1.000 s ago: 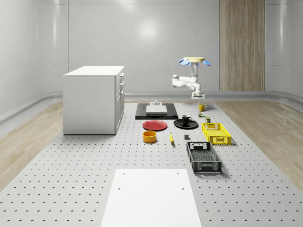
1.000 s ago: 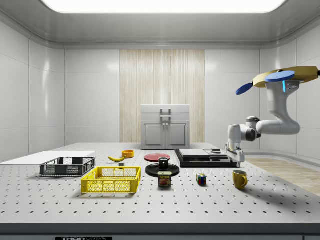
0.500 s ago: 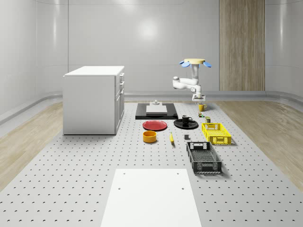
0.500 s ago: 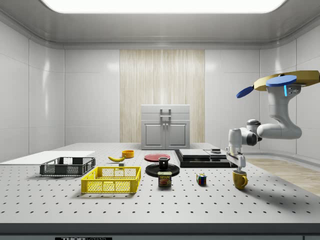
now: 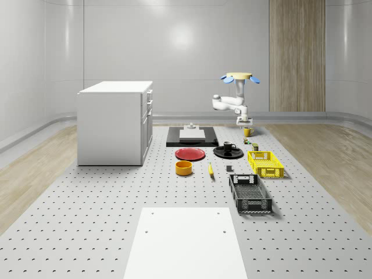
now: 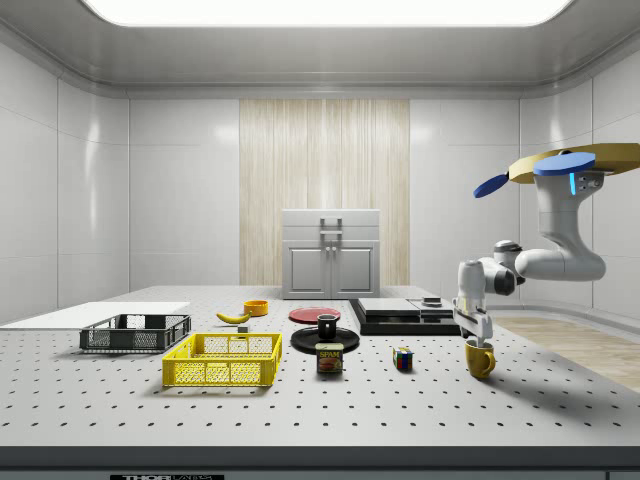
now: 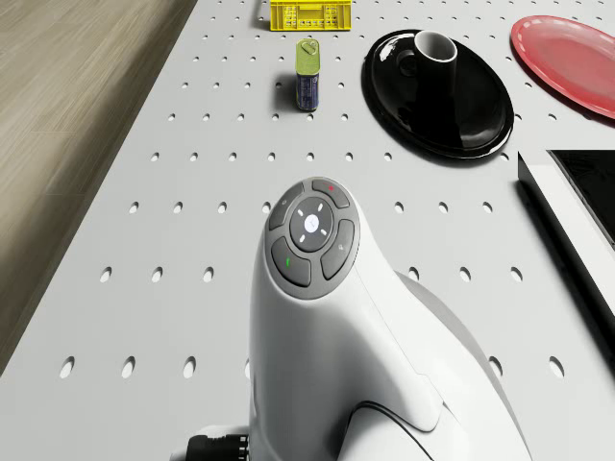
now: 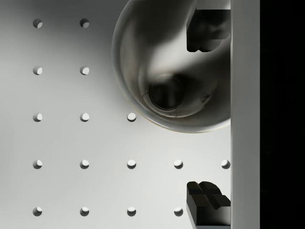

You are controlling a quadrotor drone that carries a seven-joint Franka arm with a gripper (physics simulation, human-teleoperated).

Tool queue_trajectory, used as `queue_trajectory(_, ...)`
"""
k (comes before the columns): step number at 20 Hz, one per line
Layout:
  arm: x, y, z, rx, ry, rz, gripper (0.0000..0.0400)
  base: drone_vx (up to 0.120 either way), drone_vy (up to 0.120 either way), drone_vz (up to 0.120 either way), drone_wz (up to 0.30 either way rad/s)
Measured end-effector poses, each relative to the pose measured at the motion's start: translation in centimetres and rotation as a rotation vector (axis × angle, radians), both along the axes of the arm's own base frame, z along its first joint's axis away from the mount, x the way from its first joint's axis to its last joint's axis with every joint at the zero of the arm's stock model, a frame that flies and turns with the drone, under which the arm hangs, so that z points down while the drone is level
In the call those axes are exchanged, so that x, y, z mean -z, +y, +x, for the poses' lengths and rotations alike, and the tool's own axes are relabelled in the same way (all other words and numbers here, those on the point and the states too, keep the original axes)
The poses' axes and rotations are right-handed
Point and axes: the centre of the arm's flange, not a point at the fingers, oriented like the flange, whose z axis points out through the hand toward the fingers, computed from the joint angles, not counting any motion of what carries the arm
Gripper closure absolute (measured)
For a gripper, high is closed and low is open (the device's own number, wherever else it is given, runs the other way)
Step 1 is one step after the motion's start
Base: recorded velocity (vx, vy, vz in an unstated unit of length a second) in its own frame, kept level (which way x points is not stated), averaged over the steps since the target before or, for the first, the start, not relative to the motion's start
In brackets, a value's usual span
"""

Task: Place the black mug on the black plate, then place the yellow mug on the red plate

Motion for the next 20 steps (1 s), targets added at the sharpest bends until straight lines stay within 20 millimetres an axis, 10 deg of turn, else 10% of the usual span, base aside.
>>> queue_trajectory(20, -2.1, 0.3, 0.0, 0.000, 0.000, 0.000, 0.0000, 0.000, 0.000, 0.000, 0.000)
